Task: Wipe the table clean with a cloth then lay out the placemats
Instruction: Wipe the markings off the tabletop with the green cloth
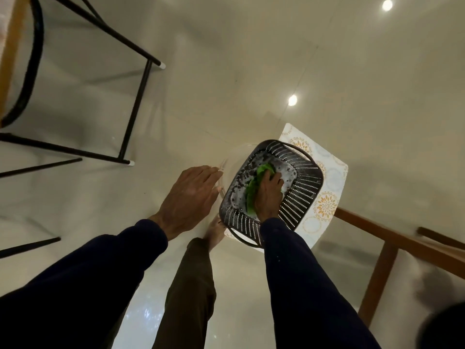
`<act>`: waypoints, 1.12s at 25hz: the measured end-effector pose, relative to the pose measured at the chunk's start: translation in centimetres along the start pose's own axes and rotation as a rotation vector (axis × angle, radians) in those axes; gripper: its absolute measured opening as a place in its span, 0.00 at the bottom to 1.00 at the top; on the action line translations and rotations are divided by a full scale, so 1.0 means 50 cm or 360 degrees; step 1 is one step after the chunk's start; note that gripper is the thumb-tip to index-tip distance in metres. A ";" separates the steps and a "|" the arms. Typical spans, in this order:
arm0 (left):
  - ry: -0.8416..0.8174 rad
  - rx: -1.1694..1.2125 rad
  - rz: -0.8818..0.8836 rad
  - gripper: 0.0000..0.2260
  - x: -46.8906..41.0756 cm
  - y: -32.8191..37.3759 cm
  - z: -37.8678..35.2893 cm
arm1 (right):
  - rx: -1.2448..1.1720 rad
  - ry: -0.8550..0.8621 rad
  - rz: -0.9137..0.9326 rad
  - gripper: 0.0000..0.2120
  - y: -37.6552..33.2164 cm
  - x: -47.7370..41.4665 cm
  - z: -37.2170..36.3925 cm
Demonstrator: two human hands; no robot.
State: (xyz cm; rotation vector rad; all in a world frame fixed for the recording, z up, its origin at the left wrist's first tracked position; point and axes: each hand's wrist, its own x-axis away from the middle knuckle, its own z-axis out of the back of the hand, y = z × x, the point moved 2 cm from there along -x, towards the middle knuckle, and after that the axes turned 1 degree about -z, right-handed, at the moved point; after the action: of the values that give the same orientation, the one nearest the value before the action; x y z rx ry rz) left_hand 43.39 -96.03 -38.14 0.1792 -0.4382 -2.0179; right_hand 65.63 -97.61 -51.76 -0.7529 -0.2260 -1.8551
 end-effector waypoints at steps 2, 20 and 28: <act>0.0029 -0.0012 0.0018 0.16 0.010 0.001 0.029 | -0.0240 0.0034 0.0001 0.29 0.014 0.007 0.021; 0.0537 0.0143 0.0692 0.19 0.334 -0.043 0.613 | -0.0913 0.0256 0.0726 0.18 -0.435 0.490 0.616; 0.0658 0.0088 0.1192 0.23 0.533 -0.227 0.680 | -0.0229 0.0016 0.1743 0.19 -0.911 0.586 0.455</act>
State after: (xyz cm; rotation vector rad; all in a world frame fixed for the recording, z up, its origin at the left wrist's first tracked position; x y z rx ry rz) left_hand 10.96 -107.00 -9.48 0.3925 -0.2417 -1.1943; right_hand 27.17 -90.42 -7.94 -0.7426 0.2948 -0.8308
